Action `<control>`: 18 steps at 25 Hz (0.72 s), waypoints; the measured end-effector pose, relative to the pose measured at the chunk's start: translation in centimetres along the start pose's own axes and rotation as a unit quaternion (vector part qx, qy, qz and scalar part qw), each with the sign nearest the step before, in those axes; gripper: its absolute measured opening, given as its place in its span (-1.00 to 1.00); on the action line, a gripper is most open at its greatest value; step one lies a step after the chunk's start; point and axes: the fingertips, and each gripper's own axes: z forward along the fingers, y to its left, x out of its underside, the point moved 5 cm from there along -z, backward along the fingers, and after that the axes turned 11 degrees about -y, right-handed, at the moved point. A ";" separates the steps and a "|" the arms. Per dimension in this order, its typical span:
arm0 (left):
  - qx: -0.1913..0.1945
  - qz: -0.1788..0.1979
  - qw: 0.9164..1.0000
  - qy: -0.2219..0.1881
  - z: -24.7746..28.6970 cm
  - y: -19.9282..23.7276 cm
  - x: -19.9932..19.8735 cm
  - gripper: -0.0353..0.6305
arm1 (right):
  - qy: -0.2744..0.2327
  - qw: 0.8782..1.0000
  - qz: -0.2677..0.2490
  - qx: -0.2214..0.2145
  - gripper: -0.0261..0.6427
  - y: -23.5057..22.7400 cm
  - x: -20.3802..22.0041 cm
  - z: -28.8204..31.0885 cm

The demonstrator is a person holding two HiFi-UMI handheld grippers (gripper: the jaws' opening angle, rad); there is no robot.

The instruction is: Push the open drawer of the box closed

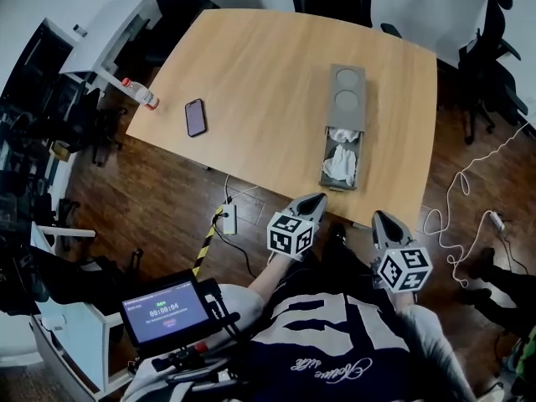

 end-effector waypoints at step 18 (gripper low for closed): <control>-0.032 -0.063 0.995 0.074 5.0 1.2 1.2 -0.89 | 0.016 1.000 0.019 -0.018 -0.93 -7.2 -4.7 7.8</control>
